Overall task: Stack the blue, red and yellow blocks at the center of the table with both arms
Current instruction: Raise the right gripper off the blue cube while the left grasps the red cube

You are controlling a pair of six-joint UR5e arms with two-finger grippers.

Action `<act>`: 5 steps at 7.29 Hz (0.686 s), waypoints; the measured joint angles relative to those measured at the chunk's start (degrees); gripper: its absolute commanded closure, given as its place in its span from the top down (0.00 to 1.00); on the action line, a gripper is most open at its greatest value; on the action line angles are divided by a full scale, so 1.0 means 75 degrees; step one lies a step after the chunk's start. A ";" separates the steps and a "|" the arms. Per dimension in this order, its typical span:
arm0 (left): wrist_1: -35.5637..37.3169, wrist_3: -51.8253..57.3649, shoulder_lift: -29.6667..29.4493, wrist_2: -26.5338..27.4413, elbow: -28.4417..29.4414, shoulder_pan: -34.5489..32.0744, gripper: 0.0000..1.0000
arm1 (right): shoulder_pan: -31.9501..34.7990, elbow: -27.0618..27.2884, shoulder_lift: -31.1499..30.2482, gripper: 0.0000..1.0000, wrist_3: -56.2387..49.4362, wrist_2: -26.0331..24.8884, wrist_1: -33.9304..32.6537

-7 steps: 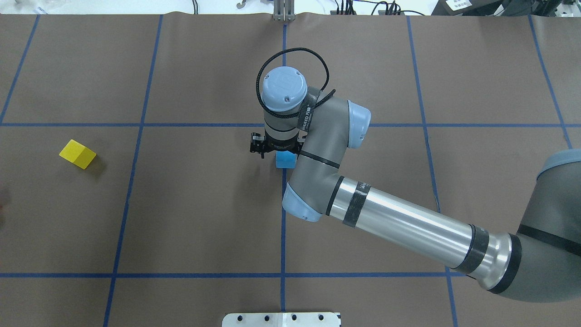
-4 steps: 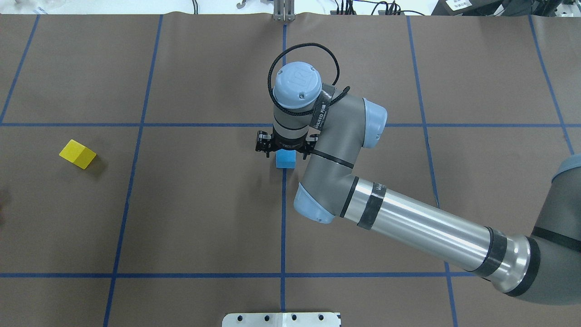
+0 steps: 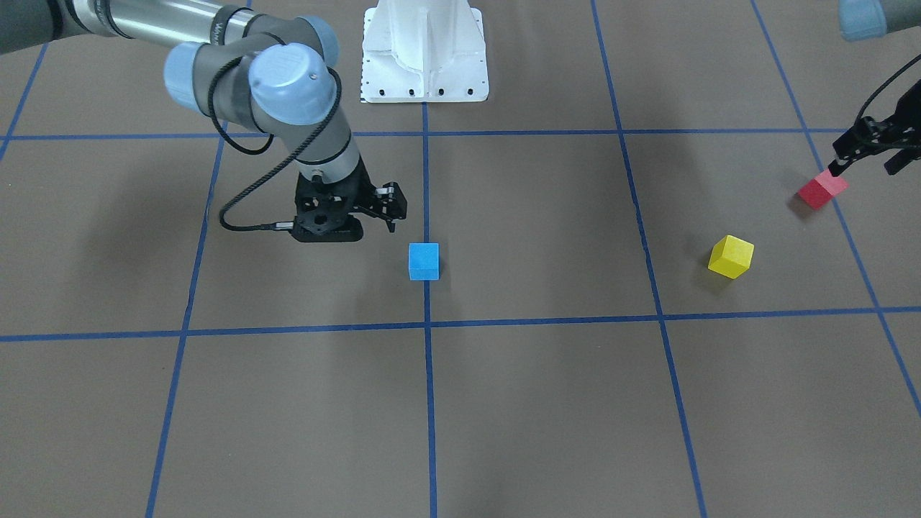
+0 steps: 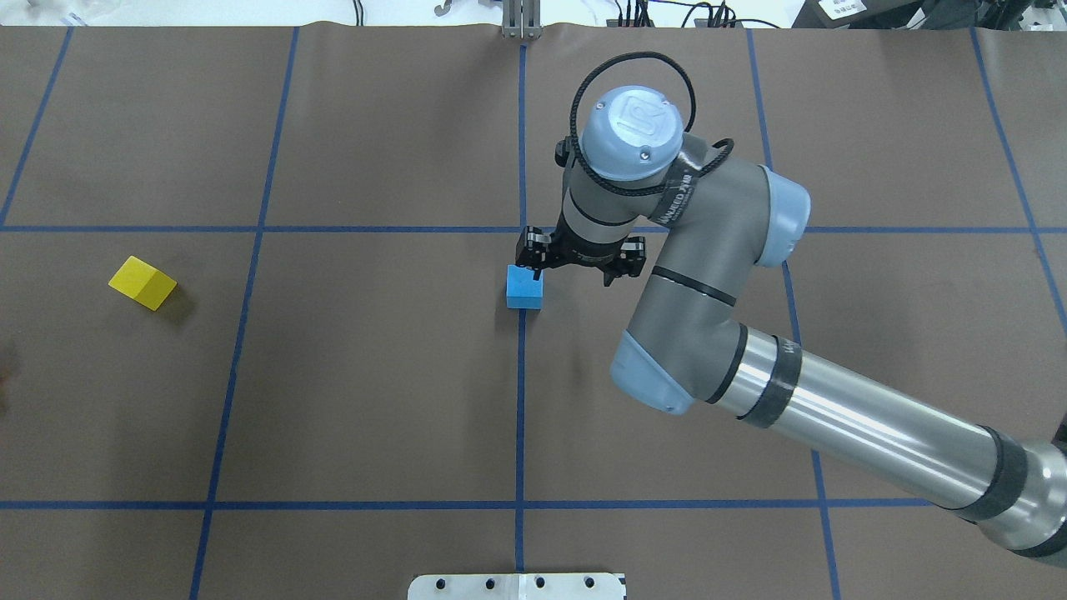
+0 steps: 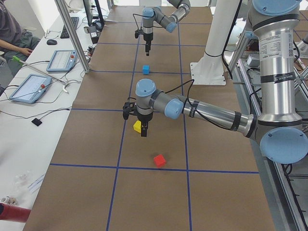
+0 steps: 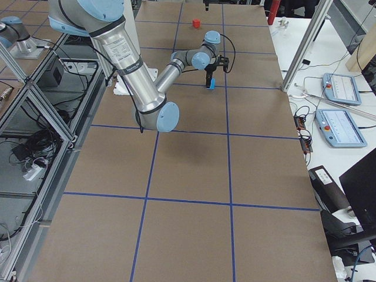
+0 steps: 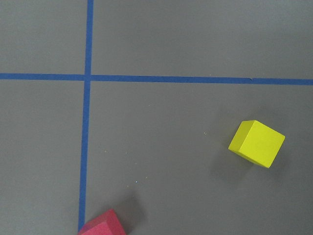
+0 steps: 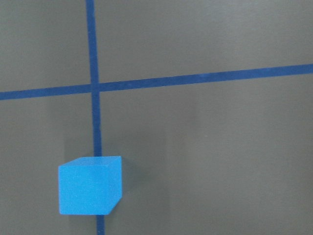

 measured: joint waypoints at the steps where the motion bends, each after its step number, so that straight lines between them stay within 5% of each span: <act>1: -0.0282 -0.0432 -0.0101 0.0287 0.0021 0.0602 0.99 | 0.0274 0.0469 -0.0566 1.00 -0.0354 0.0107 -0.0013; 5: -0.1075 -0.0703 0.0736 0.0688 0.0509 0.1245 1.00 | 0.0646 0.0909 -0.1393 1.00 -0.1165 0.0135 -0.0013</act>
